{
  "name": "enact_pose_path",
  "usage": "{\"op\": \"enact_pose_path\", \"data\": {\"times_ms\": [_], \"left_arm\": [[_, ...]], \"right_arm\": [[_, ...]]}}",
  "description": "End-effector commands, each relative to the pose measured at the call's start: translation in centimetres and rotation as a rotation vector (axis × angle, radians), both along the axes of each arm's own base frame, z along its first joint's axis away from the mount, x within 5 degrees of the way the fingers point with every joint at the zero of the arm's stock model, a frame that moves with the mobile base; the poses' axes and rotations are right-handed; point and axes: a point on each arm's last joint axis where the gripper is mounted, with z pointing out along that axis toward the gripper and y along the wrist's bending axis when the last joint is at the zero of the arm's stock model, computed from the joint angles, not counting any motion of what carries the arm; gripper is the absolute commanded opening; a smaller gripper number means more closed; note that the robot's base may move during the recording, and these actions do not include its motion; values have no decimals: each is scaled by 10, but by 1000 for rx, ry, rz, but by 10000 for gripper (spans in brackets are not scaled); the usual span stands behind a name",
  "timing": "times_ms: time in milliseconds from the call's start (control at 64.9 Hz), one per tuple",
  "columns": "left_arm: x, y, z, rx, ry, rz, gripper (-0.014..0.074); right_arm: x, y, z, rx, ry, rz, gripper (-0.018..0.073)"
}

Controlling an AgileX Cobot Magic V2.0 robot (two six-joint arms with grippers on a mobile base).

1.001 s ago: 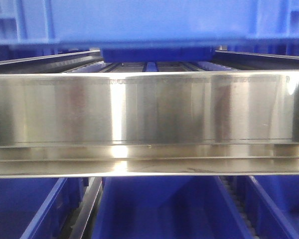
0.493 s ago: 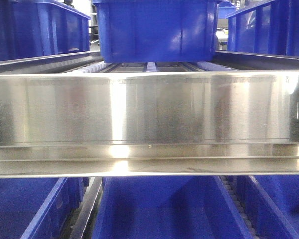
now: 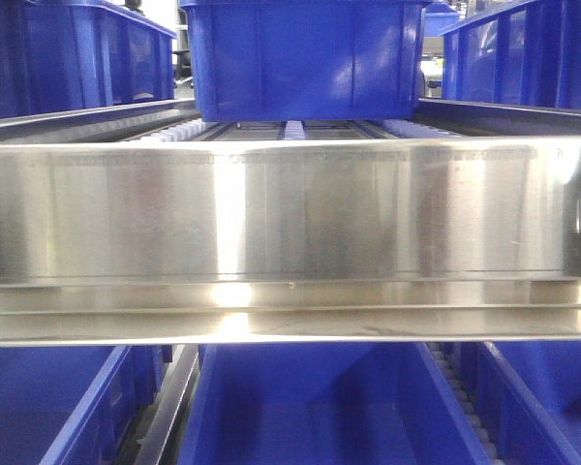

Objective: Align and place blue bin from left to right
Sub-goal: 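Lift the blue bin and pull it off the shelf toward the robot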

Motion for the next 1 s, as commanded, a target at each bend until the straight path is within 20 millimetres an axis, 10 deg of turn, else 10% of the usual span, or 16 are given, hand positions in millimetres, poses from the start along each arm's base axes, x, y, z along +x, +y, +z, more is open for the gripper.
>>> {"op": "enact_pose_path", "data": {"times_ms": [0, 986], "left_arm": [[-5, -4, 14, -52, -86, -34, -111], [-5, -4, 14, -52, -86, -34, -111]], "right_arm": [[-6, 4, 19, 53, -132, 25, -66], [-6, 4, 19, 53, -132, 25, -66]]}}
